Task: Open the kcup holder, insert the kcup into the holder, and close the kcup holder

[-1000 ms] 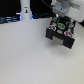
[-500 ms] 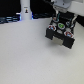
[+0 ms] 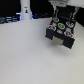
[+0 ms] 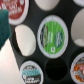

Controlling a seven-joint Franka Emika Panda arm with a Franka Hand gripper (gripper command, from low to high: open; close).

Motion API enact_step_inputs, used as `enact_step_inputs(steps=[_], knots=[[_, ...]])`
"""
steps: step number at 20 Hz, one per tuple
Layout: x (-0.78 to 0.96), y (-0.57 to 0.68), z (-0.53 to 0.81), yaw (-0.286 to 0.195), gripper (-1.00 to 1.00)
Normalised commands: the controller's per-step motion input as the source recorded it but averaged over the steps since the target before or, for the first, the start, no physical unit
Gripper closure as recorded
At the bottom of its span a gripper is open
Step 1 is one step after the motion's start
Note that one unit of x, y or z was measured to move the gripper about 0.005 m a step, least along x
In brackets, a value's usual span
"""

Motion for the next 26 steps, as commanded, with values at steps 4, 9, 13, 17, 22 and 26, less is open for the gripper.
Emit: enact_step_inputs(steps=[4, 9, 13, 17, 22, 26], knots=[[0.71, -0.38, 0.23, 0.015, -1.0], [0.71, -0.38, 0.12, 0.024, -1.0], [0.7, -0.32, 0.01, 0.033, -1.0], [0.61, -0.18, -0.14, 0.058, -1.0], [0.43, -0.02, -0.33, 0.084, -1.0], [0.14, 0.18, -0.25, 0.152, -1.0]])
